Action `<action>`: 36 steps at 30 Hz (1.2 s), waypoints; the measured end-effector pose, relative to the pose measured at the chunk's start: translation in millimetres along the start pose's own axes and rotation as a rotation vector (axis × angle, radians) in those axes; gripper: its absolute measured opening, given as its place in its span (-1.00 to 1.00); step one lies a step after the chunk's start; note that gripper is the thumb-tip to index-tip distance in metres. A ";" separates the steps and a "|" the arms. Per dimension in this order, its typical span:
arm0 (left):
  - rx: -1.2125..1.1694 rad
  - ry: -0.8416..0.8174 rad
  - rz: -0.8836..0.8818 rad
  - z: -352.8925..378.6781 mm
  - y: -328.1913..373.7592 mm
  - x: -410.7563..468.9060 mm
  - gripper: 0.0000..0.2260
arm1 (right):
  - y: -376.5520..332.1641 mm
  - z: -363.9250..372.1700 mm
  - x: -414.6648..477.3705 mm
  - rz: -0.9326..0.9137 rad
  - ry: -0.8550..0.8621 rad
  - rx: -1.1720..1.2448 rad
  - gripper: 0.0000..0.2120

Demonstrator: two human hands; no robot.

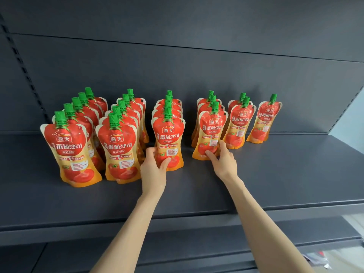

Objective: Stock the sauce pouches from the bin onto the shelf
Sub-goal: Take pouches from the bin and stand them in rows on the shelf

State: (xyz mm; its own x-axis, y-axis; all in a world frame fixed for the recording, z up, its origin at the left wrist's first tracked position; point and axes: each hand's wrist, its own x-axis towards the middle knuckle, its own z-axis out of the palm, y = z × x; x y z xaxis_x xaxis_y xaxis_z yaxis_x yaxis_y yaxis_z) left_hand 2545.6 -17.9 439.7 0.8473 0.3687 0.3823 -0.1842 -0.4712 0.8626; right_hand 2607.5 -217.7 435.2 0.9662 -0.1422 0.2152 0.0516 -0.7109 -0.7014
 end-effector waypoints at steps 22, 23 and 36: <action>0.216 -0.143 -0.103 -5.6 10.5 -19.2 -0.47 | -5.7 -10.6 -20.4 0.086 0.036 0.063 -0.53; 0.225 -0.154 -0.104 -6.6 11.0 -25.2 -0.47 | -3.9 -14.7 -28.8 0.071 0.052 0.073 -0.58; 0.067 -0.346 0.283 13.7 63.3 -121.0 -0.85 | 48.9 -101.3 -162.2 -0.036 0.265 0.080 -0.83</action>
State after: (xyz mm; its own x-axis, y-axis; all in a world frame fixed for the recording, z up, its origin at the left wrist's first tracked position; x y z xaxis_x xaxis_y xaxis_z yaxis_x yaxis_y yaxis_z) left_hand 2438.2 -103.3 443.5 0.8871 -0.0658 0.4569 -0.4093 -0.5699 0.7125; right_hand 2427.8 -299.2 434.8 0.8643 -0.3000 0.4038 0.1151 -0.6634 -0.7394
